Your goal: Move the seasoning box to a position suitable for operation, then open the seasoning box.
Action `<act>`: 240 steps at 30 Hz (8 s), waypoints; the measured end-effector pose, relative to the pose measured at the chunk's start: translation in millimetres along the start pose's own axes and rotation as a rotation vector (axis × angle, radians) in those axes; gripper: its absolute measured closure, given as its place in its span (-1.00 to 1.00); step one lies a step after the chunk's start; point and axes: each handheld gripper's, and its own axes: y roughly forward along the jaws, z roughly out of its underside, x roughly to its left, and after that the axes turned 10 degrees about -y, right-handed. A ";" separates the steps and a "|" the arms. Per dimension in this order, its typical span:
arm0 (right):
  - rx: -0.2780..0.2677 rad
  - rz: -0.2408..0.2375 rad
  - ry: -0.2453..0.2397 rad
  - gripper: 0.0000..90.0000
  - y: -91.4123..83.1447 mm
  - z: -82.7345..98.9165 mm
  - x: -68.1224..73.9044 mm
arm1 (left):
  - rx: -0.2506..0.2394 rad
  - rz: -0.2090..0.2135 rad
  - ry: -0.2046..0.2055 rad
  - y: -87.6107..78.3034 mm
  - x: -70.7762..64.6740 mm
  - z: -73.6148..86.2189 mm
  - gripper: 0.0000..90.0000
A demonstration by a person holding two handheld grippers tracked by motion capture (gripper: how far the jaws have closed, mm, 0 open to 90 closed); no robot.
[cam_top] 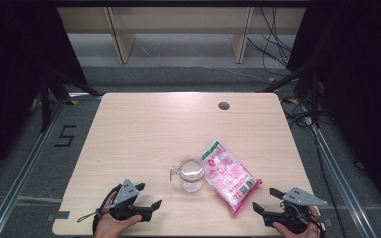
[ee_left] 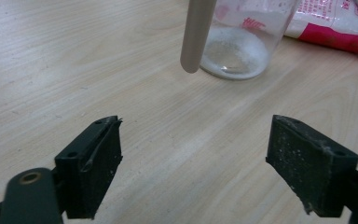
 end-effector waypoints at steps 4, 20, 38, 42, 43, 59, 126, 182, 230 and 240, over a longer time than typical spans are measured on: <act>-0.001 0.001 0.000 -0.59 -0.1 0.0 0.0 | -0.003 0.012 -0.051 1.8 -0.5 -0.7 -0.57; 0.008 0.012 -0.020 -0.59 0.5 0.5 -0.6 | -0.035 0.023 0.032 16.9 -1.2 -14.0 -0.31; 0.006 0.008 -0.003 -0.59 2.1 2.1 -2.6 | -0.074 0.105 0.134 46.9 1.9 -40.8 0.11; 0.007 0.014 -0.019 -0.58 1.9 1.8 -2.5 | -0.078 0.136 0.150 51.7 0.1 -42.3 0.29; 0.008 0.013 -0.018 -0.58 2.0 1.9 -2.4 | -0.089 0.147 0.167 52.3 -0.2 -42.7 0.35; 0.026 -0.007 0.019 -0.58 3.1 2.1 1.4 | -0.136 0.217 0.199 39.0 -13.8 -44.5 0.52; 0.025 0.002 -0.009 -0.56 0.3 5.9 -4.4 | -0.103 0.134 0.053 55.4 23.0 -61.9 0.02; -0.025 -0.058 -0.144 -0.26 24.8 -34.5 19.5 | -0.197 0.121 0.034 39.8 9.1 -91.6 0.94; -0.133 -0.140 -0.279 0.99 135.8 -129.4 48.4 | -0.192 0.079 0.069 28.9 10.9 -87.0 0.48; -0.127 -0.153 -0.275 0.97 136.5 -136.5 56.8 | -0.141 0.037 0.121 16.6 3.9 -67.9 -0.03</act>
